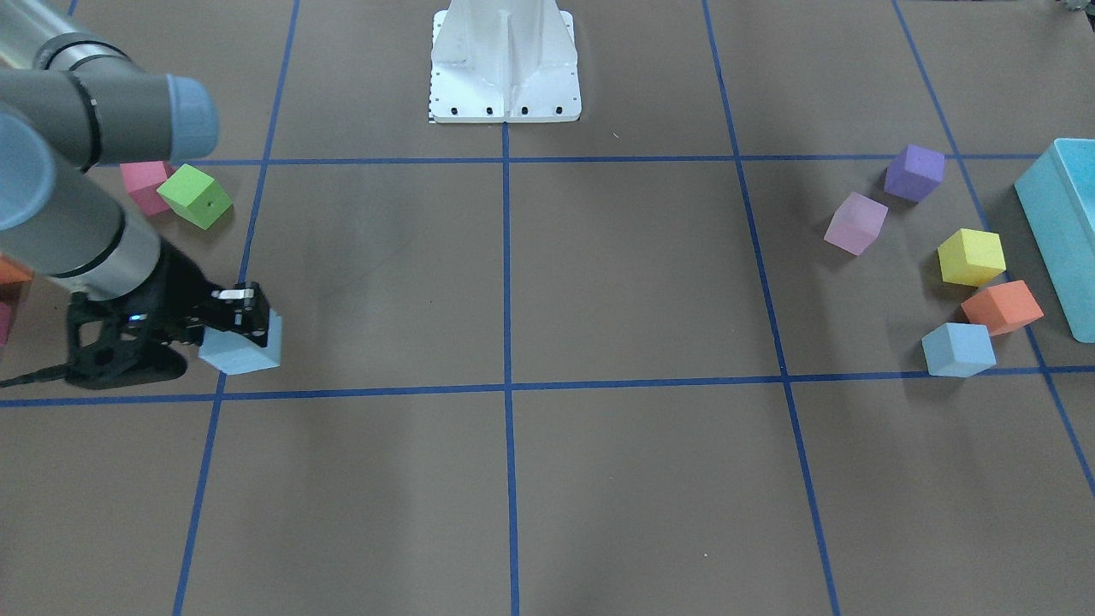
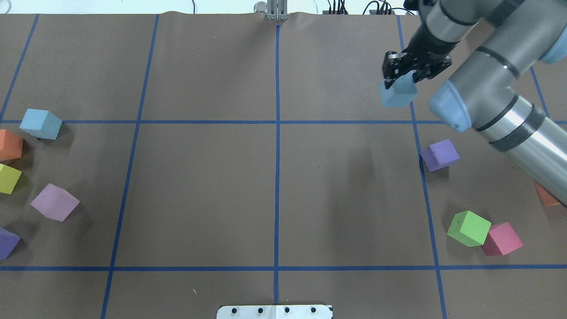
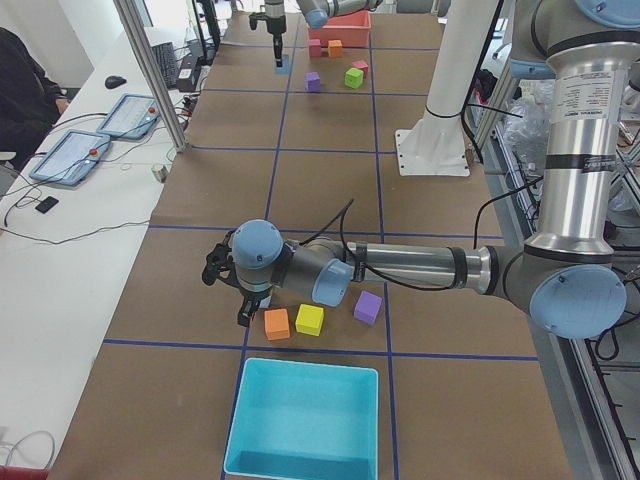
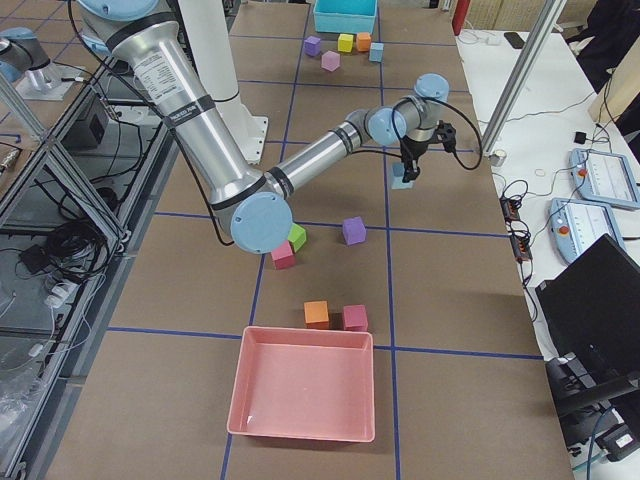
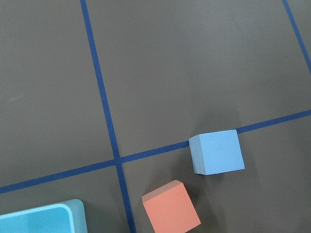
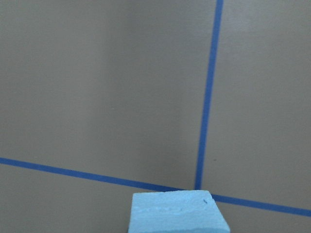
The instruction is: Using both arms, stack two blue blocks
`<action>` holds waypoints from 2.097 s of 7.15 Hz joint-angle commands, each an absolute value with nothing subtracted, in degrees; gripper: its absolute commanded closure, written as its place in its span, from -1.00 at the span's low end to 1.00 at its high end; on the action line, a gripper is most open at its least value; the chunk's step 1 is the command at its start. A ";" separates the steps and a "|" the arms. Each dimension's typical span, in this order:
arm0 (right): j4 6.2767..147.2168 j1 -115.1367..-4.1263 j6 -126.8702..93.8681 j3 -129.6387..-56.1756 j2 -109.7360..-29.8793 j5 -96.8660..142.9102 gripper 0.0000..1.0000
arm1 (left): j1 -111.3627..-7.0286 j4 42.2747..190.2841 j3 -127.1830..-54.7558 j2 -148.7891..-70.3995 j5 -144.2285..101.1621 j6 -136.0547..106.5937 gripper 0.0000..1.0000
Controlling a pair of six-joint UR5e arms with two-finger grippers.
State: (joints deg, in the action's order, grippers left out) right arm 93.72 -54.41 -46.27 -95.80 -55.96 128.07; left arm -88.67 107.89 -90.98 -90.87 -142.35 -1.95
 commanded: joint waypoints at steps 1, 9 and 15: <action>93.69 -43.55 -60.61 -97.91 -52.22 119.04 0.15 | -88.59 107.75 -90.97 -90.88 -142.56 -1.93 -0.97; 81.12 -27.43 -76.54 -88.44 -47.57 102.05 0.15 | -88.68 107.84 -91.49 -90.88 -142.56 -1.93 -0.97; 81.12 -26.37 -77.43 -84.64 -44.30 100.90 -0.50 | -88.68 107.93 -91.32 -90.88 -142.56 -1.93 -0.97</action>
State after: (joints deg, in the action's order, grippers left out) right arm 81.05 -26.63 -77.53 -84.91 -44.33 101.08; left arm -88.68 107.93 -91.38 -90.88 -142.56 -1.93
